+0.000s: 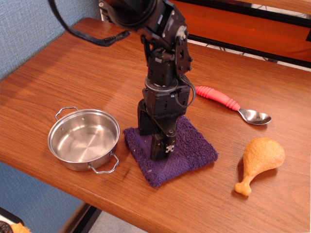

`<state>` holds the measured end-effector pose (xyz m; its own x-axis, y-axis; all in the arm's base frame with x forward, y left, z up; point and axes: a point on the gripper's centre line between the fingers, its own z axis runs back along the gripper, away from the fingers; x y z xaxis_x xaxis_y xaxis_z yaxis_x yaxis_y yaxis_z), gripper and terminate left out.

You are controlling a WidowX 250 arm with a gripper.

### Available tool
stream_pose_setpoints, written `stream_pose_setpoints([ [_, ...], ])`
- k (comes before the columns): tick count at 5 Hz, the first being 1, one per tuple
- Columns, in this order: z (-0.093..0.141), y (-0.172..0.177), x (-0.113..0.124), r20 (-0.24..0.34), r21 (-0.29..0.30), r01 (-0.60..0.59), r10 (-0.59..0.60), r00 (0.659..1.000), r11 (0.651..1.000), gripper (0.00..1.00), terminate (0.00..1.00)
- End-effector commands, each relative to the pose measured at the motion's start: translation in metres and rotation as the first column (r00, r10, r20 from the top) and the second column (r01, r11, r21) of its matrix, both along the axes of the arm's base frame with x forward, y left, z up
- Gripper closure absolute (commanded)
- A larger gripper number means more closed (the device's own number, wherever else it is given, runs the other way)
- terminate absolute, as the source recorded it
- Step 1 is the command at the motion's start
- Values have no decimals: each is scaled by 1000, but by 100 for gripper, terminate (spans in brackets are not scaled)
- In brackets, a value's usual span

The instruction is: Move the towel from the back to the front edge

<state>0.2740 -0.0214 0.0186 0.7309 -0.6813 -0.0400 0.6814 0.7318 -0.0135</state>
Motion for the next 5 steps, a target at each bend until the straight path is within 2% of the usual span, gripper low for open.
stream_pose_setpoints([
  [1, 48, 14, 27, 135, -89, -18, 30, 990, 996, 0, 0],
  [2, 60, 15, 33, 163, -79, -34, 46, 985, 996, 0, 0],
  [3, 65, 46, 34, 129, -8, -236, 235, 963, 972, 0, 0],
  [4, 68, 95, 29, 128, 20, -469, 463, 877, 883, 0, 0],
  [5, 76, 105, 25, 180, -10, -673, 663, 727, 740, 0, 0],
])
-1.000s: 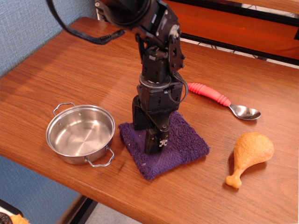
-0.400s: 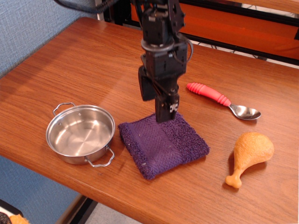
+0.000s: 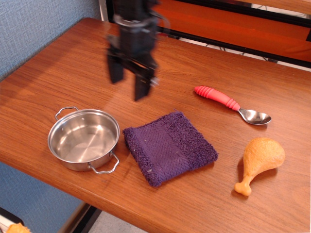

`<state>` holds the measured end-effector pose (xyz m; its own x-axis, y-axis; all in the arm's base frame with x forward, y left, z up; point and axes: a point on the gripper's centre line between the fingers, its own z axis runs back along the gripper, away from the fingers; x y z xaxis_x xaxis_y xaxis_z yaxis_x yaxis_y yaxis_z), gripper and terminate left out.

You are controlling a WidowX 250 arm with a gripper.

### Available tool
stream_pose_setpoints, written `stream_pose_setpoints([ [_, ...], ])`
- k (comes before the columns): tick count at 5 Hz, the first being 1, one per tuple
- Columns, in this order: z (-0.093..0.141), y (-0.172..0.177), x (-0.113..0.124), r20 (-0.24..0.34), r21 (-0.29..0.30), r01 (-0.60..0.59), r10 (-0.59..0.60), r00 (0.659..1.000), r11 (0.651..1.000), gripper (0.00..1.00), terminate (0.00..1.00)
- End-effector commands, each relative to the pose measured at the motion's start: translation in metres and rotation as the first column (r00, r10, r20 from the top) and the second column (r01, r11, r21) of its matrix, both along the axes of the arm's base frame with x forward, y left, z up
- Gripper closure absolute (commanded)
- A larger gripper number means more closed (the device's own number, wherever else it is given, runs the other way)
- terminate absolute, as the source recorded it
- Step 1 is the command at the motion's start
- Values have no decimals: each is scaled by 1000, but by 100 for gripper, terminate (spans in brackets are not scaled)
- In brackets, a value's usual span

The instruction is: Move the towel from the back to the front edge

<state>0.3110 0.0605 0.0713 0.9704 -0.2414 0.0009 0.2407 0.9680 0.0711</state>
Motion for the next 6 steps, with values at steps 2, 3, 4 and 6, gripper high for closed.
stream_pose_setpoints([
  [2, 36, 24, -15, 149, 38, -505, 494, 856, 863, 0, 0],
  [3, 41, 29, 12, 155, -9, -508, 503, 850, 861, 0, 0],
  [4, 47, 27, 36, 165, -48, -494, 495, 853, 868, 0, 0],
  [6, 53, 31, 49, 115, -106, -382, 393, 912, 918, 0, 0],
])
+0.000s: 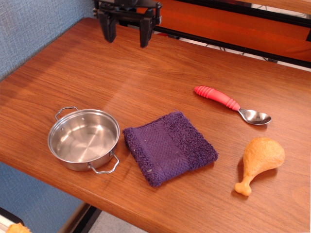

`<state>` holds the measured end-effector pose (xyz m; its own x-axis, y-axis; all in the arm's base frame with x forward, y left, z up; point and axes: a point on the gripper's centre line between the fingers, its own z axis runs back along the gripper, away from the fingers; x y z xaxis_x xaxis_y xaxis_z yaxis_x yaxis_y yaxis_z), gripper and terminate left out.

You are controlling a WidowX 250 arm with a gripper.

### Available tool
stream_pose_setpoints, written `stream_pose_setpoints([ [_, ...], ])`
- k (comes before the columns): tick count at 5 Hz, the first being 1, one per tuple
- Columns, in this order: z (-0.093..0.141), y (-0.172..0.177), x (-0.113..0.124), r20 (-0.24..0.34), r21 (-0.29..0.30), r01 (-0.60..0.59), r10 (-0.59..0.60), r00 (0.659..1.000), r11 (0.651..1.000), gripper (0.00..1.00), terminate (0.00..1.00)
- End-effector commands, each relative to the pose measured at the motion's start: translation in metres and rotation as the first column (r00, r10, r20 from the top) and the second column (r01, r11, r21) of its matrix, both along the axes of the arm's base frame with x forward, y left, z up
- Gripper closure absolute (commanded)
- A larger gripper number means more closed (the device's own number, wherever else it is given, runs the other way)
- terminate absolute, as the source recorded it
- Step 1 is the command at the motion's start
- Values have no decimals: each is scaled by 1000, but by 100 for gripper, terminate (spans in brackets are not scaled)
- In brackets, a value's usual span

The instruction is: Move the towel from the back to the front edge

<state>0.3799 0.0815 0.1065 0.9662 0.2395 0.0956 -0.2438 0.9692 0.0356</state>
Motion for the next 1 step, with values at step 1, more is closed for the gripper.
stream_pose_setpoints([
  [1, 17, 10, -20, 52, -28, 86, -85, 995, 996, 0, 100],
])
